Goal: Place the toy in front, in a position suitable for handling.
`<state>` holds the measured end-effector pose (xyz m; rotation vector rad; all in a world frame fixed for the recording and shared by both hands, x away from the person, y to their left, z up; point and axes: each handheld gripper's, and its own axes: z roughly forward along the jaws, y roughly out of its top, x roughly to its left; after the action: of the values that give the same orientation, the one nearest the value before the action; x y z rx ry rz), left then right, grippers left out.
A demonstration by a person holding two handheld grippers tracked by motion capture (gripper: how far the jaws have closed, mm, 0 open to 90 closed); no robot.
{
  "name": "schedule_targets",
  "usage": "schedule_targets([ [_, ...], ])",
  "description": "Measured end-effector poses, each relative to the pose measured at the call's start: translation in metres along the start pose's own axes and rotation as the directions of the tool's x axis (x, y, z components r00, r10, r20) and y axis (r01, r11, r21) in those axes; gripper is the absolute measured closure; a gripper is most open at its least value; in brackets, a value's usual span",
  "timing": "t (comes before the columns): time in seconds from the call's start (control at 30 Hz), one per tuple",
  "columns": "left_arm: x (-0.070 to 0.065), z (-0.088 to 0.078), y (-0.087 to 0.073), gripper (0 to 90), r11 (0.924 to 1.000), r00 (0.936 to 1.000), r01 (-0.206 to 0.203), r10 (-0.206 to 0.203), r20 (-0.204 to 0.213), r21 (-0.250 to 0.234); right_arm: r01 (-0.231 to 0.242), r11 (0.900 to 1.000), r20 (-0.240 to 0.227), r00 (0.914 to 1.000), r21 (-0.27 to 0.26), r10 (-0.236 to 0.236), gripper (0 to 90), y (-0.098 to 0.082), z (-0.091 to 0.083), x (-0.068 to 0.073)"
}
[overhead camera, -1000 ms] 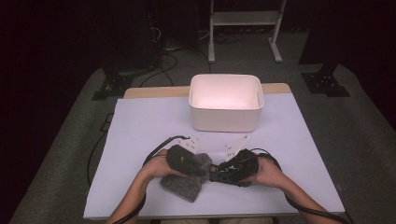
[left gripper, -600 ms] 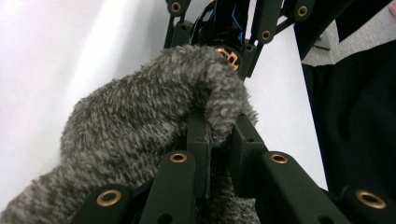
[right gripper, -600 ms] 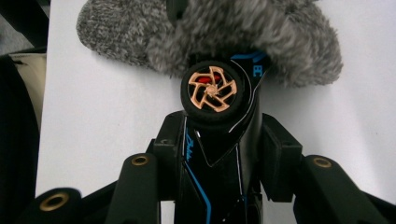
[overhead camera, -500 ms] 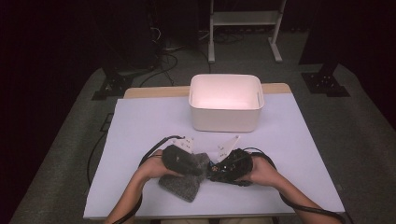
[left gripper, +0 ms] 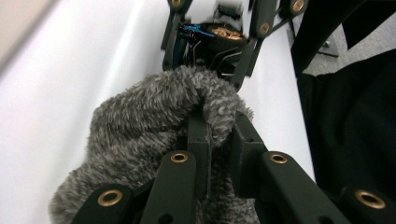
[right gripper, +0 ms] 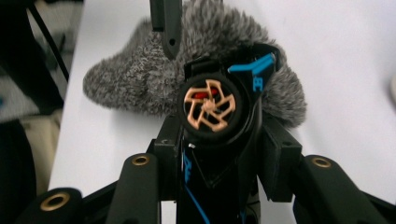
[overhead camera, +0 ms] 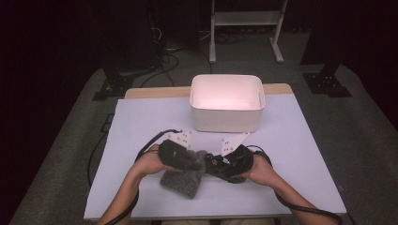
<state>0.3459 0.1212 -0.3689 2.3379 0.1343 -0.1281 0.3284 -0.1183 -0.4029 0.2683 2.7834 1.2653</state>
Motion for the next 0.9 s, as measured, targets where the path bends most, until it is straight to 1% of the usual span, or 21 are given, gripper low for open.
schedule_targets([
  [0.03, -0.001, -0.005, 0.003, 80.7, 1.0, 0.9999, -0.007, 0.007, -0.007, -0.002, -0.003, 0.999, -0.002, 1.0, -0.032, 0.003, 56.2, 0.003, -0.001, -0.001],
  [0.1, -0.004, -0.018, 0.011, 80.7, 0.9998, 0.9994, -0.02, 0.02, -0.028, 0.0, -0.001, 0.997, -0.003, 1.0, -0.073, 0.001, 56.2, 0.007, -0.001, -0.001],
  [0.13, -0.006, -0.022, 0.014, 80.7, 0.9995, 0.9989, -0.03, 0.03, -0.036, 0.01, -0.001, 0.995, -0.007, 1.0, -0.095, 0.001, 56.2, 0.01, -0.001, -0.002],
  [0.17, -0.006, -0.024, 0.016, 80.7, 0.9992, 0.9985, -0.036, 0.037, -0.04, 0.016, -0.005, 0.994, -0.007, 1.0, -0.105, 0.004, 56.2, 0.012, -0.001, -0.002],
  [0.27, -0.007, -0.024, 0.018, 80.7, 0.9985, 0.9981, -0.046, 0.047, -0.04, 0.03, -0.004, 0.995, -0.009, 1.0, -0.104, 0.003, 56.2, 0.011, 0.001, -0.003],
  [0.3, -0.007, -0.022, 0.018, 80.7, 0.9987, 0.9982, -0.044, 0.045, -0.04, 0.023, -0.015, 0.993, -0.012, 0.9998, -0.119, 0.014, 56.2, 0.009, 0.0, -0.003],
  [0.33, -0.007, -0.022, 0.018, 80.7, 0.9987, 0.9982, -0.044, 0.045, -0.04, 0.023, -0.015, 0.993, -0.012, 0.9998, -0.119, 0.014, 56.2, 0.009, 0.0, -0.003],
  [0.37, -0.006, -0.02, 0.016, 80.6, 0.9991, 0.9985, -0.04, 0.041, -0.038, 0.013, -0.027, 0.992, -0.004, 0.9996, -0.124, 0.026, 56.0, 0.006, -0.004, -0.004],
  [0.4, -0.005, -0.019, 0.016, 80.6, 0.9991, 0.9986, -0.04, 0.04, -0.035, 0.012, -0.026, 0.992, -0.002, 0.9997, -0.126, 0.026, 56.0, 0.005, -0.006, -0.004],
  [0.63, -0.004, -0.014, 0.019, 80.6, 0.9985, 0.9983, -0.046, 0.047, -0.036, 0.028, -0.051, 0.993, 0.01, 0.9986, -0.111, 0.052, 55.2, -0.002, -0.026, -0.006],
  [0.77, -0.004, -0.011, 0.023, 80.6, 0.998, 0.9981, -0.051, 0.052, -0.032, 0.038, -0.067, 0.99, 0.012, 0.9976, -0.123, 0.069, 55.8, -0.007, -0.034, -0.004],
  [0.9, -0.004, -0.013, 0.025, 80.5, 0.9978, 0.9978, -0.054, 0.056, -0.035, 0.038, -0.053, 0.99, 0.009, 0.9984, -0.132, 0.055, 56.2, -0.008, -0.037, -0.002],
])
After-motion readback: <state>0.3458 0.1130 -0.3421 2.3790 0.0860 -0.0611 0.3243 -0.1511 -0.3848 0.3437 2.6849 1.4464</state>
